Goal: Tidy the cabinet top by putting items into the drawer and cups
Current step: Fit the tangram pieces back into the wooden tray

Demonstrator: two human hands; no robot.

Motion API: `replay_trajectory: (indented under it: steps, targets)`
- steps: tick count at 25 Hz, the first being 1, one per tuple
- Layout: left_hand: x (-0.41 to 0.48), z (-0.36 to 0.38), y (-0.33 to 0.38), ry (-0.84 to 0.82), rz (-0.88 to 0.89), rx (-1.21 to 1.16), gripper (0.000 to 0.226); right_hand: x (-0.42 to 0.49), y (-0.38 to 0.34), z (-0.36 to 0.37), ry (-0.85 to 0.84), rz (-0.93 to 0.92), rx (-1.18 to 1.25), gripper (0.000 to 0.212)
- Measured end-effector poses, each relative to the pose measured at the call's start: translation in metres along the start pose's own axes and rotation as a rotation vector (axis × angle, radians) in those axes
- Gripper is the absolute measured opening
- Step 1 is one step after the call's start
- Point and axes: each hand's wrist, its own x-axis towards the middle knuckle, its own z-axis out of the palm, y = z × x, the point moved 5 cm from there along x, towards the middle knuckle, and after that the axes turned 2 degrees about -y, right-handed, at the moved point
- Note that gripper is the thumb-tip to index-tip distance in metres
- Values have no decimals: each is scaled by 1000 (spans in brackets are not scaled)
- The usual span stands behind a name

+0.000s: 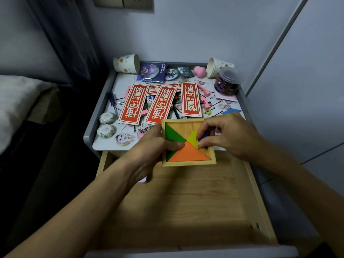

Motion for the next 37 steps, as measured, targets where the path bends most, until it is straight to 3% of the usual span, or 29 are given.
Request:
replay_trajectory:
  steps: [6, 13, 24, 28, 30, 34, 37]
  targets:
    - [1, -4, 2, 13, 11, -15, 50, 0, 6, 5, -19, -65, -67, 13]
    - [4, -7, 0, -16, 9, -15, 56, 2, 12, -5, 185, 17, -25, 16]
    - [-1, -8, 4, -21, 19, 8, 49, 11, 13, 13, 54, 24, -46, 20]
    - [-6, -11, 11, 67, 33, -3, 45, 9, 34, -22, 348, 169, 79, 15]
    - [-7, -13, 11, 90, 30, -23, 44, 5, 63, -40, 429, 339, -16, 12]
    - [-8, -12, 12, 86, 21, -58, 43, -4, 125, -41, 74, 622, -490, 30]
    - [-7, -12, 13, 83, 30, -47, 44, -5, 134, -39, 52, 659, -553, 32]
